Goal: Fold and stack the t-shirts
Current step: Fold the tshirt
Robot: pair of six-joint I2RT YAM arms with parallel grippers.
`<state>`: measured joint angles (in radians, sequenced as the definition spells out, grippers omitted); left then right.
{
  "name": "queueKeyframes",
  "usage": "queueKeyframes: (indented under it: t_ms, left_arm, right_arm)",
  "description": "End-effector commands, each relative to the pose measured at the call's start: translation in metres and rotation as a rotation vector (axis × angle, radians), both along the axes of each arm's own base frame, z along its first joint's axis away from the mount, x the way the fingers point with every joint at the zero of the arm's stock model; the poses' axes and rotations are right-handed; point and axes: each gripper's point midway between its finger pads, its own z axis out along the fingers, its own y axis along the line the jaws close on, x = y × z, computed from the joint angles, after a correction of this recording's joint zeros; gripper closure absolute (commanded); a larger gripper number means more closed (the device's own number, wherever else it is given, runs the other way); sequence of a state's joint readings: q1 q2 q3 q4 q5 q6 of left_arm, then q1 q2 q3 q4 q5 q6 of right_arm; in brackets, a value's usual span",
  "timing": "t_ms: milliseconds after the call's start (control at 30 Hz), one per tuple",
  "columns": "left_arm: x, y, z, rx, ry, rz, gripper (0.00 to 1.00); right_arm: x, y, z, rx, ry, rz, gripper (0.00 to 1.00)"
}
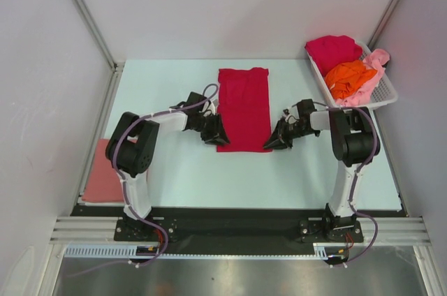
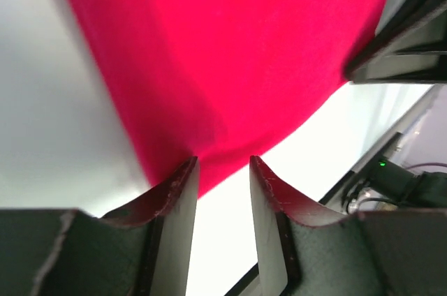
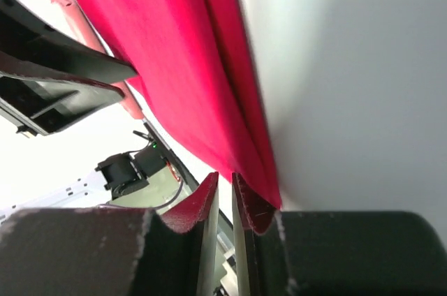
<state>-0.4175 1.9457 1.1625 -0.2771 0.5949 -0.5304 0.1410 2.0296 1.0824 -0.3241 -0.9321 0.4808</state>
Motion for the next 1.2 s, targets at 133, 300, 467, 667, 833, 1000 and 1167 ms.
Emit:
queueKeyframes:
  t_ms: [133, 300, 467, 667, 833, 1000, 1167]
  left_arm:
    - [-0.003, -0.006, 0.07, -0.071, -0.123, -0.006, 0.56]
    - [0.003, -0.033, 0.067, -0.138, -0.069, -0.001, 0.56]
    - [0.015, -0.034, 0.052, -0.151, -0.031, 0.031, 0.56]
    - [0.008, -0.006, 0.008, -0.086, 0.035, 0.071, 0.57]
    - [-0.01, 0.01, -0.02, -0.042, 0.08, 0.066, 0.58]
    - [-0.013, 0.027, -0.022, -0.021, 0.078, 0.085, 0.58]
    - [-0.007, 0.031, 0.007, -0.008, 0.012, 0.069, 0.58]
  right_arm:
    - [0.009, -0.001, 0.059, -0.016, -0.151, -0.003, 0.8]
    - [0.017, 0.04, 0.057, 0.041, -0.122, 0.072, 0.8]
    - [0.026, 0.075, 0.049, 0.148, -0.085, 0.08, 0.81]
    - [0.007, 0.072, 0.02, 0.106, -0.037, 0.089, 0.81]
    - [-0.012, 0.048, -0.005, 0.049, 0.007, 0.085, 0.81]
    - [-0.017, 0.006, 0.003, 0.021, -0.015, 0.007, 0.8]
    - [-0.023, -0.029, 0.014, -0.024, -0.026, -0.046, 0.8]
